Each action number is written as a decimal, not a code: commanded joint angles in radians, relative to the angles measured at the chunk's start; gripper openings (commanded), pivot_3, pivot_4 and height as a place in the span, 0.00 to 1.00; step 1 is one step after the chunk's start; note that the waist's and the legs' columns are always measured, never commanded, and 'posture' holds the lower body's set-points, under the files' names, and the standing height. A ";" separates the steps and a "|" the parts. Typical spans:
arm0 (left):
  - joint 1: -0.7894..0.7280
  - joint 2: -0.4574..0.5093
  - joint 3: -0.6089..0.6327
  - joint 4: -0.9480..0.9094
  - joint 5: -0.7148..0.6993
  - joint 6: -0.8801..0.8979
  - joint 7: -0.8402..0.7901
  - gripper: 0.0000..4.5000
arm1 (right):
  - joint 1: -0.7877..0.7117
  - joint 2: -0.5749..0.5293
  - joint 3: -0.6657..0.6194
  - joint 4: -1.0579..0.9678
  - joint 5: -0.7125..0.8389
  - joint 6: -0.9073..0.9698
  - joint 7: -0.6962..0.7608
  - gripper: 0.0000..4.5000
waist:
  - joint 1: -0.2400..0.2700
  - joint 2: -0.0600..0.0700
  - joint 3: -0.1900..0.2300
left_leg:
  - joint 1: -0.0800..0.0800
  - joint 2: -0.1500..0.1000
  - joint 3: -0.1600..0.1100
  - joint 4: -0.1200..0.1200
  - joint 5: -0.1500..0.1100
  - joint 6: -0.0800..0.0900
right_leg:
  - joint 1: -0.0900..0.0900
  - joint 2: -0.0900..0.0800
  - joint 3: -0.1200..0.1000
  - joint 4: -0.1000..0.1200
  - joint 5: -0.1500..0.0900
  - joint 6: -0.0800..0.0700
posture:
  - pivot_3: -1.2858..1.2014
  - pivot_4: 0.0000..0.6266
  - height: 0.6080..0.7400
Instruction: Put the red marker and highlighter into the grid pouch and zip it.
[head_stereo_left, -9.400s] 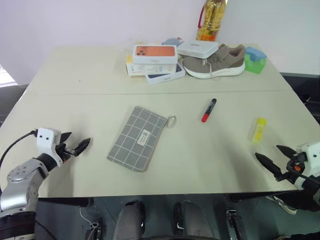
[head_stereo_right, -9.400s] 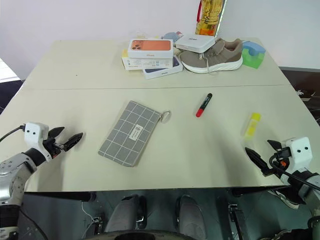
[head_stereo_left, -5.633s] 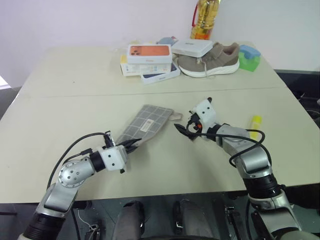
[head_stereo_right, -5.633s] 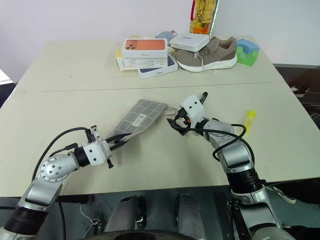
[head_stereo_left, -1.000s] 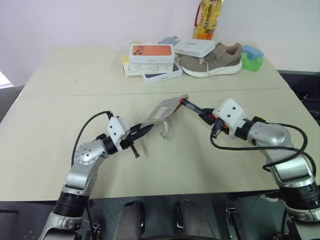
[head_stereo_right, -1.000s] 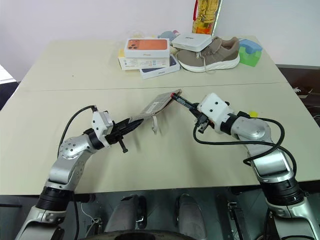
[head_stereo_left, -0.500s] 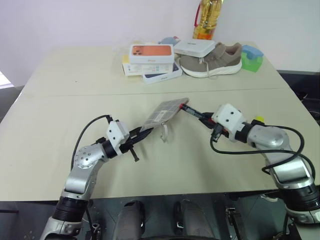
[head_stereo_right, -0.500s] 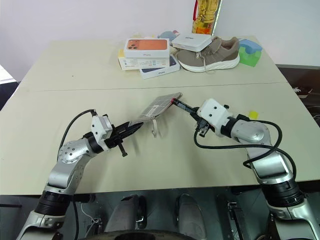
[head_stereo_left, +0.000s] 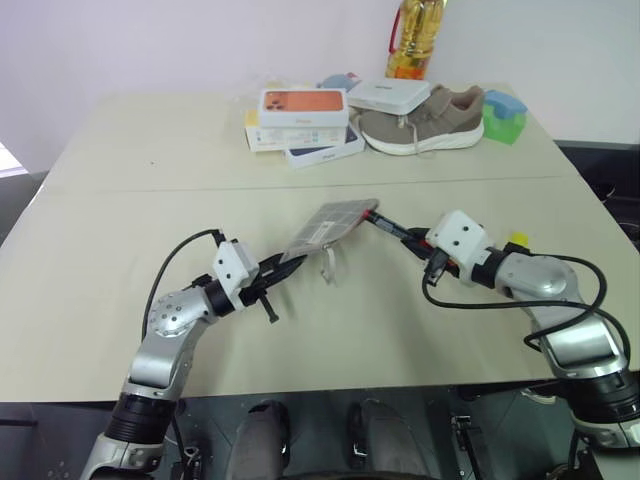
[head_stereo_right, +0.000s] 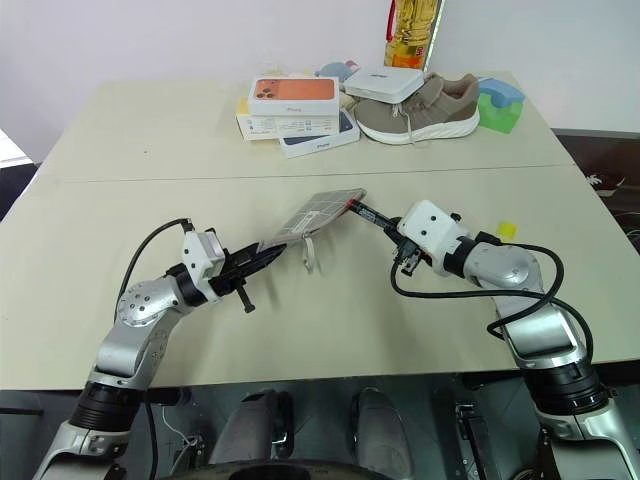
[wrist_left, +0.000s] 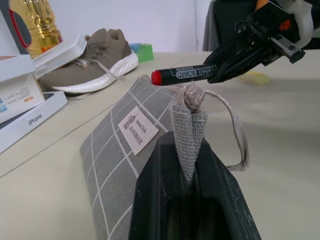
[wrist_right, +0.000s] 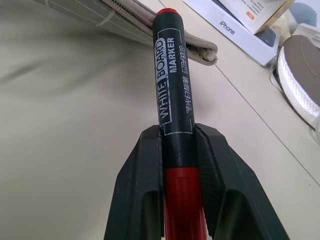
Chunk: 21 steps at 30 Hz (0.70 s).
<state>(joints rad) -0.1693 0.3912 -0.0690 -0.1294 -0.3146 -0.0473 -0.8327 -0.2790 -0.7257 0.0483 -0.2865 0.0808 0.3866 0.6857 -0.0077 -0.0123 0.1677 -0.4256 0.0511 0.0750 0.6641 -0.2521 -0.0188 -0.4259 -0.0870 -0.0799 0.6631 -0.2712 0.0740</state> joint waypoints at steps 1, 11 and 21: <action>-0.009 0.002 -0.001 -0.049 -0.005 0.002 0.006 0.00 | -0.016 -0.007 -0.057 -0.009 0.002 -0.004 -0.018 0.08 | 0.000 0.000 0.000 | 0.000 0.000 0.000 0.000 0.000 0.000 | 0.000 0.000 0.000 0.000 0.000 0.000 | 0.52 0.24 0.88; -0.011 0.003 -0.006 -0.059 -0.005 0.009 0.006 0.00 | -0.027 -0.004 -0.055 0.012 -0.023 -0.011 -0.029 0.08 | 0.000 0.000 0.000 | 0.000 0.000 0.000 0.000 0.000 0.000 | 0.000 0.000 0.000 0.000 0.000 0.000 | 0.52 0.24 0.88; -0.003 0.009 -0.019 -0.077 -0.001 0.014 0.002 0.00 | -0.032 0.007 -0.033 -0.003 -0.021 -0.010 -0.020 0.08 | 0.000 0.000 0.000 | 0.000 0.000 0.000 0.000 0.000 0.000 | 0.000 0.000 0.000 0.000 0.000 0.000 | 0.52 0.24 0.88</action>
<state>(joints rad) -0.1691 0.3940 -0.0892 -0.1616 -0.3130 -0.0275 -0.8309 -0.2946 -0.7228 0.0250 -0.2569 0.0601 0.3877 0.6657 -0.0077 -0.0122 0.1676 -0.4255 0.0511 0.0750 0.6642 -0.2521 -0.0188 -0.4256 -0.0869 -0.0799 0.6631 -0.2712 0.0739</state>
